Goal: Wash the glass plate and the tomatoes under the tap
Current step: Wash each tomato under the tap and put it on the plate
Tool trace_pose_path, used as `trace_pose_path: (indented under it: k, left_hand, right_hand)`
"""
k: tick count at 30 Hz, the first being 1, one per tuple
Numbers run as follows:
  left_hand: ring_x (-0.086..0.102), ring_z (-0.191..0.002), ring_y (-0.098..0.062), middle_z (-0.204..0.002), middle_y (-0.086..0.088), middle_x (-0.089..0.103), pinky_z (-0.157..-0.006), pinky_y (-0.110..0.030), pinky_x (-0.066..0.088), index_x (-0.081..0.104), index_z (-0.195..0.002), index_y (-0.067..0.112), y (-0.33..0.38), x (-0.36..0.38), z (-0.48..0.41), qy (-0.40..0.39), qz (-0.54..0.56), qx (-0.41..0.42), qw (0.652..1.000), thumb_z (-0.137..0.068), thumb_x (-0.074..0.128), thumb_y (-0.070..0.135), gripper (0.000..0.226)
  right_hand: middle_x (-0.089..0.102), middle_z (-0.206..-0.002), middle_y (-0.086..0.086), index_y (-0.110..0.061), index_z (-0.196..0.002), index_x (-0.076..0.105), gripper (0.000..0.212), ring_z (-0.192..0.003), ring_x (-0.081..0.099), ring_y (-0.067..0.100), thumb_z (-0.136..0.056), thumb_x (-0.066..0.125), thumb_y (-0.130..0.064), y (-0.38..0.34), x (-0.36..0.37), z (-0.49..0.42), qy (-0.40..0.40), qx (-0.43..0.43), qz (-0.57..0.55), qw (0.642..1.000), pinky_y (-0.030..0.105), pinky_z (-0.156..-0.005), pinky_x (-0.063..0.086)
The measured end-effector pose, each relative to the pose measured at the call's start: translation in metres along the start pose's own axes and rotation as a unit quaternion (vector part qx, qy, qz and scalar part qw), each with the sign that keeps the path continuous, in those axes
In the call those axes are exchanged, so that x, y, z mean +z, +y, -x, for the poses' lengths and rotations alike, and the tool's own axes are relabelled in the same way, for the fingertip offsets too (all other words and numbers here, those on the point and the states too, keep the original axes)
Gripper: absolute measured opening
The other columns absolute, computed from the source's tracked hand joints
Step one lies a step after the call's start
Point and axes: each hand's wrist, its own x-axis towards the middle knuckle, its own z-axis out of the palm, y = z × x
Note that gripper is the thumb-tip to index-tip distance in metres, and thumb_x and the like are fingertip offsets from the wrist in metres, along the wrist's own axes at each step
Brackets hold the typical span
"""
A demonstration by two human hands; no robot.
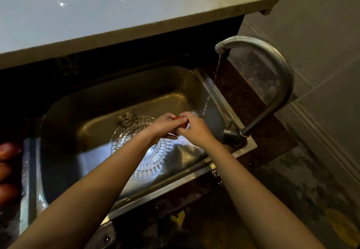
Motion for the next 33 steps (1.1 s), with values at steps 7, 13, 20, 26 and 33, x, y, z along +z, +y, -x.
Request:
trace_pose_path:
  k: [7, 13, 20, 26, 33]
  left_hand:
    - [0.054, -0.066, -0.017, -0.088, -0.011, 0.059, -0.060, -0.024, 0.047, 0.056, -0.106, 0.004, -0.068, -0.040, -0.001, 0.112, 0.056, -0.038, 0.991, -0.081, 0.067, 0.008, 0.028]
    - [0.060, -0.078, -0.021, -0.102, -0.015, 0.062, -0.063, -0.025, 0.055, 0.053, -0.114, 0.008, -0.124, -0.067, -0.016, 0.233, 0.132, -0.075, 0.961, -0.078, 0.067, 0.003, 0.039]
    - [0.048, -0.125, -0.028, -0.139, -0.013, 0.049, -0.099, -0.031, 0.039, 0.037, -0.139, 0.011, -0.164, -0.087, -0.007, 0.181, -0.242, -0.110, 0.947, -0.082, 0.064, 0.026, 0.065]
    - [0.043, -0.129, -0.026, -0.143, -0.008, 0.045, -0.106, -0.034, 0.036, 0.036, -0.140, 0.019, -0.170, -0.086, 0.036, 0.095, -0.333, -0.118, 0.930, -0.087, 0.056, 0.037, 0.059]
    - [0.051, -0.118, -0.018, -0.133, 0.000, 0.055, -0.102, -0.031, 0.037, 0.051, -0.123, 0.030, -0.169, -0.085, 0.118, -0.083, -0.323, -0.132, 0.934, -0.092, 0.039, 0.053, 0.041]
  right_hand:
    - [0.061, -0.111, 0.013, -0.011, -0.115, 0.050, 0.046, -0.085, 0.054, 0.020, -0.074, 0.070, -0.009, 0.004, 0.076, -0.037, -0.140, -0.011, -0.002, 0.990, 0.027, -0.072, 0.044]
    - [0.049, -0.119, 0.017, -0.006, -0.116, 0.054, 0.038, -0.106, 0.052, 0.029, -0.079, 0.066, -0.009, 0.011, 0.140, -0.072, -0.185, -0.049, 0.105, 0.976, 0.025, -0.080, 0.038]
    - [0.044, -0.125, 0.010, -0.011, -0.115, 0.044, 0.051, -0.110, 0.050, 0.029, -0.074, 0.074, -0.016, 0.028, 0.177, -0.093, -0.149, -0.088, 0.242, 0.955, 0.038, -0.088, 0.045]
    - [0.045, -0.120, 0.006, -0.015, -0.110, 0.043, 0.052, -0.106, 0.050, 0.025, -0.071, 0.077, -0.020, 0.038, 0.182, -0.095, -0.151, -0.102, 0.238, 0.954, 0.037, -0.085, 0.046]
    - [0.045, -0.123, 0.005, -0.017, -0.117, 0.044, 0.057, -0.112, 0.048, 0.024, -0.072, 0.078, -0.025, 0.042, 0.175, -0.091, -0.178, -0.081, 0.249, 0.948, 0.041, -0.096, 0.046]
